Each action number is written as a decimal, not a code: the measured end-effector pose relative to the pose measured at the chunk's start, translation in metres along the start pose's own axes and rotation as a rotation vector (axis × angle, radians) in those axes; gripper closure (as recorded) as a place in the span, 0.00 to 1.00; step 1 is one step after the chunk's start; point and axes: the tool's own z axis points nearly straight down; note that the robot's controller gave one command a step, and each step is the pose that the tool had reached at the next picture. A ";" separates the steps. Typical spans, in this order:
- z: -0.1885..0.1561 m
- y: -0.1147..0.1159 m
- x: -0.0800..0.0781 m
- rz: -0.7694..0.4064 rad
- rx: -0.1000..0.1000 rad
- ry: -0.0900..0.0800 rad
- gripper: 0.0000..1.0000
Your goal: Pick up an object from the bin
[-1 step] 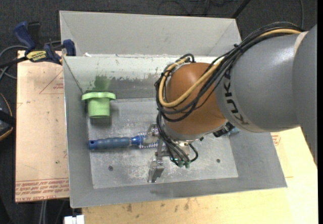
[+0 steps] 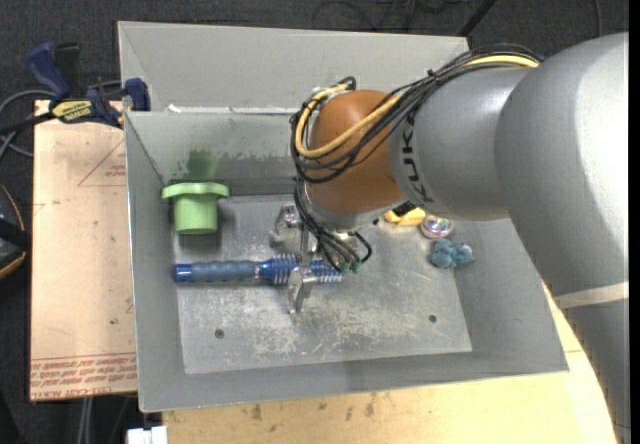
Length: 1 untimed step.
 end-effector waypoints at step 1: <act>-0.027 -0.001 0.007 -0.082 0.004 -0.004 0.00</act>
Offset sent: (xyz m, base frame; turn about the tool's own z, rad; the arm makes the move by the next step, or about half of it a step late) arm -0.0079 -0.0032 0.0262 -0.0830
